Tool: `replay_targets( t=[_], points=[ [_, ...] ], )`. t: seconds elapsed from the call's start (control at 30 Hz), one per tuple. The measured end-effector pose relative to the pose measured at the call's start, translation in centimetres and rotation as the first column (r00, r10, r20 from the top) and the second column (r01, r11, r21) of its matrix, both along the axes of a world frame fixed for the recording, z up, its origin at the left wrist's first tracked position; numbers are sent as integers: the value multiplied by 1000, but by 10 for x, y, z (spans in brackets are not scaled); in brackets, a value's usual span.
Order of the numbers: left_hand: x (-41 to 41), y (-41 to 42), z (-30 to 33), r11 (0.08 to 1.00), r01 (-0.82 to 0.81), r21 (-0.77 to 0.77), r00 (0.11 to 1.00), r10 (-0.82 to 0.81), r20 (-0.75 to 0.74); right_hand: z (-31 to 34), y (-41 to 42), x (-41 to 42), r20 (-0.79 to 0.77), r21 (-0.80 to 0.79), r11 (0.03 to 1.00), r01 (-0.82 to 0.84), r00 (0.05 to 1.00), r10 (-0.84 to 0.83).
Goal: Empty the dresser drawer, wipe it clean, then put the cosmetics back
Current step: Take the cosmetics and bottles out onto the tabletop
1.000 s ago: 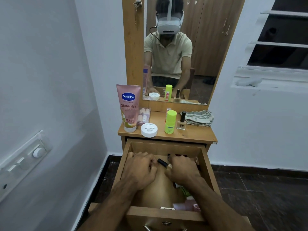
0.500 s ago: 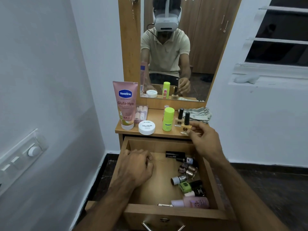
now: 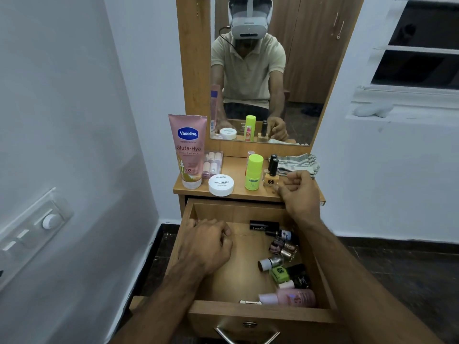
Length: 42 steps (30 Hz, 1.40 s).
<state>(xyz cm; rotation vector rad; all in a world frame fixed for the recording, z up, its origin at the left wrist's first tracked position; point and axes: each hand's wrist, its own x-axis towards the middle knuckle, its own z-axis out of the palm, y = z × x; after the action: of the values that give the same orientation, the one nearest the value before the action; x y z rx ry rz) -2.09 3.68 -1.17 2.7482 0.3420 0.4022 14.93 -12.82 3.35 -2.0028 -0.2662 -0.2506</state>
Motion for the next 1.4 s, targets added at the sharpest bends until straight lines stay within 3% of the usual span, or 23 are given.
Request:
replay_targets(
  t=[0.1, 0.17, 0.23, 0.3, 0.37, 0.53, 0.6, 0.67, 0.73, 0.77, 0.8, 0.87, 0.97, 1.07, 1.27, 1.4],
  points=[
    [0, 0, -1, 1000, 9, -4, 1000, -9, 0, -8, -6, -33, 82, -28, 1000, 9, 997, -6],
    [-1, 0, -2, 1000, 13, 1, 1000, -13, 1, -20, -4, -52, 13, -241, 964, -115, 992, 122],
    [-1, -1, -2, 1000, 11, 0, 1000, -11, -3, -35, 1, -60, -82, -579, 785, -222, 973, 215],
    [0, -2, -2, 1000, 15, -4, 1000, -15, -8, -44, 5, -57, -82, -805, 554, -211, 965, 248],
    [0, -2, -2, 1000, 12, -5, 1000, -12, -2, -47, 7, -52, -95, -876, 439, -197, 965, 245],
    [0, -1, -2, 1000, 13, -3, 1000, -13, -6, -60, 8, -49, -191, -884, 339, -323, 910, 368],
    [0, -2, -1, 1000, 14, 6, 1000, -14, -23, -63, 10, -49, -172, -849, 375, -371, 867, 467],
    [1, -2, 0, 1000, 13, 13, 999, -12, -29, -63, 11, -50, -163, -710, 523, -472, 832, 530],
    [0, -2, 0, 1000, 6, -24, 1000, -7, -14, -61, 9, -51, -215, -353, 736, -577, 816, 537],
    [0, -1, 1, 999, 5, -49, 1000, -5, -1, -59, 8, -51, -260, -149, 788, -597, 792, 552],
    [0, -1, 1, 998, 9, -69, 1000, -8, 9, -58, 7, -51, -301, 7, 803, -596, 764, 570],
    [0, -2, 1, 993, 37, -109, 999, -35, 17, -54, 5, -51, -351, 152, 788, -596, 713, 607],
    [1, -3, 0, 986, 99, -132, 995, -97, 17, -52, 9, -51, -377, 266, 763, -589, 665, 644],
    [1, -3, 0, 985, 110, -132, 994, -109, 11, -53, 12, -52, -338, 322, 764, -559, 686, 644],
    [2, 0, 0, 986, 83, -142, 996, -86, -11, -30, 8, -61, -21, 224, 878, -422, 899, 438],
    [1, -1, 1, 987, 81, -138, 996, -84, -11, -13, 11, -57, 109, 195, 947, -257, 965, 239]
  ],
)
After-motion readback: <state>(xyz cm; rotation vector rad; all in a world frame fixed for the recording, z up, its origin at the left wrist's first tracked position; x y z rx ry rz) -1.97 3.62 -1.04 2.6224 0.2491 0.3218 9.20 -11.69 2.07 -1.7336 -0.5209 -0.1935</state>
